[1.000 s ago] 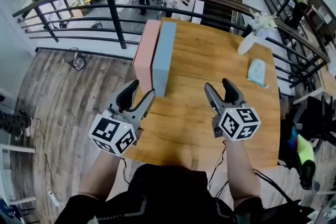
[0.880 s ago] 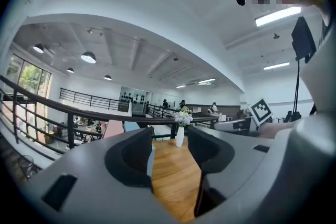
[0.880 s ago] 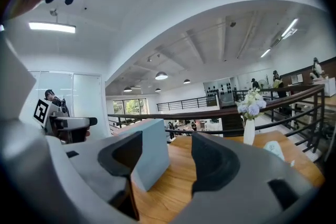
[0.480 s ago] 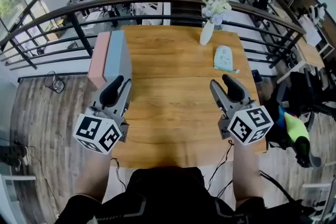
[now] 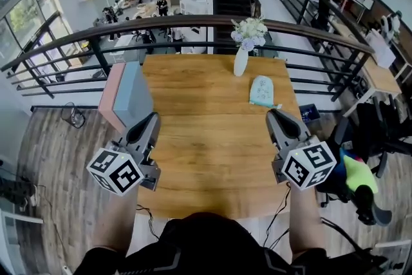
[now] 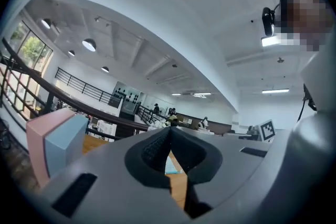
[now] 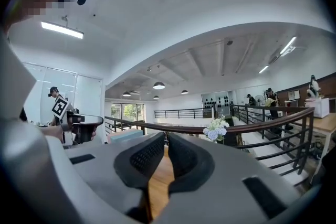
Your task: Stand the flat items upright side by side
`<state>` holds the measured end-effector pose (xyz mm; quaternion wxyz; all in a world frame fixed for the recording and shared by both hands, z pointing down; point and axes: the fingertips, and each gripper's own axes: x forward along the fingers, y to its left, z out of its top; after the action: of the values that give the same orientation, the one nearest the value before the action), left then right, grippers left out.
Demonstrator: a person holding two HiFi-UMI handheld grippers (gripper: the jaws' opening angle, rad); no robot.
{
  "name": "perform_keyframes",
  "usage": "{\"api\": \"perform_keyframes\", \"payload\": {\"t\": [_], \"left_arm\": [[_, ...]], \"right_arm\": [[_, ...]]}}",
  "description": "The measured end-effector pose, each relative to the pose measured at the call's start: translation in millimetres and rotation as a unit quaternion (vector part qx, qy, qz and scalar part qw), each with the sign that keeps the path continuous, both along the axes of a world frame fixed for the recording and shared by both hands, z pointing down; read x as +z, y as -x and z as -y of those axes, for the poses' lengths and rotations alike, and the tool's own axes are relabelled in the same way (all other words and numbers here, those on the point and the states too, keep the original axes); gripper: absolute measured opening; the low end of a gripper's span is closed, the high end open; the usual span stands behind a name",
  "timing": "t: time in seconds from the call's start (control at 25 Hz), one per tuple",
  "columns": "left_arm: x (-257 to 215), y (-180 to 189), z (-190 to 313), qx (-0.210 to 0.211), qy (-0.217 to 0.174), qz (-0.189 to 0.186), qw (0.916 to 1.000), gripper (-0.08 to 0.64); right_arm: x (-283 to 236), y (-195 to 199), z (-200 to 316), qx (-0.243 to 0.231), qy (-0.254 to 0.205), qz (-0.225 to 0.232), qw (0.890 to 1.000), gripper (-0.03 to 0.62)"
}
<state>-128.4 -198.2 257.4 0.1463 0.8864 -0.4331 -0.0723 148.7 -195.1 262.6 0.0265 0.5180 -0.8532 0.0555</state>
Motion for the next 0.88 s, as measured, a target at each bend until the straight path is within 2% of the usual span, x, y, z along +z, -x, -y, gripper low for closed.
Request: {"api": "perform_keyframes", "payload": {"t": [0.04, 0.12, 0.2, 0.28, 0.36, 0.48, 0.6, 0.8, 0.88], "left_arm": [[-2, -6, -2, -0.003, -0.001, 0.004, 1.0, 0.029], [-4, -17, -4, -0.022, -0.01, 0.038, 0.999, 0.029], [-3, -25, -4, -0.053, -0.019, 0.084, 0.9949, 0.029], [-2, -29, -4, -0.083, -0.026, 0.112, 0.9899, 0.029], [-3, -33, -9, -0.102, -0.028, 0.115, 0.9877, 0.029], [-4, -39, -17, -0.102, -0.027, 0.108, 0.9886, 0.029], [-6, -39, -22, -0.108, -0.031, 0.137, 0.9842, 0.028], [-14, -16, -30, -0.125, -0.051, 0.143, 0.9805, 0.029], [-18, -3, -33, -0.124, -0.051, 0.137, 0.9814, 0.028]], "right_arm": [[-2, -5, 0, -0.004, 0.0, 0.0, 1.0, 0.035], [-5, -14, 0, -0.01, -0.001, -0.002, 1.0, 0.032], [-8, -23, 2, -0.021, -0.004, 0.0, 1.0, 0.026], [-10, -28, 4, -0.032, -0.007, 0.001, 0.999, 0.018], [-11, -31, 4, -0.041, -0.012, -0.01, 0.999, 0.017], [-12, -37, 6, -0.037, -0.018, -0.01, 0.999, 0.017], [-18, -40, 9, -0.025, -0.023, 0.007, 0.999, 0.015], [-24, -26, 6, -0.017, -0.027, -0.004, 0.999, 0.015], [-27, -17, 3, -0.013, -0.028, -0.009, 0.999, 0.015]]}}
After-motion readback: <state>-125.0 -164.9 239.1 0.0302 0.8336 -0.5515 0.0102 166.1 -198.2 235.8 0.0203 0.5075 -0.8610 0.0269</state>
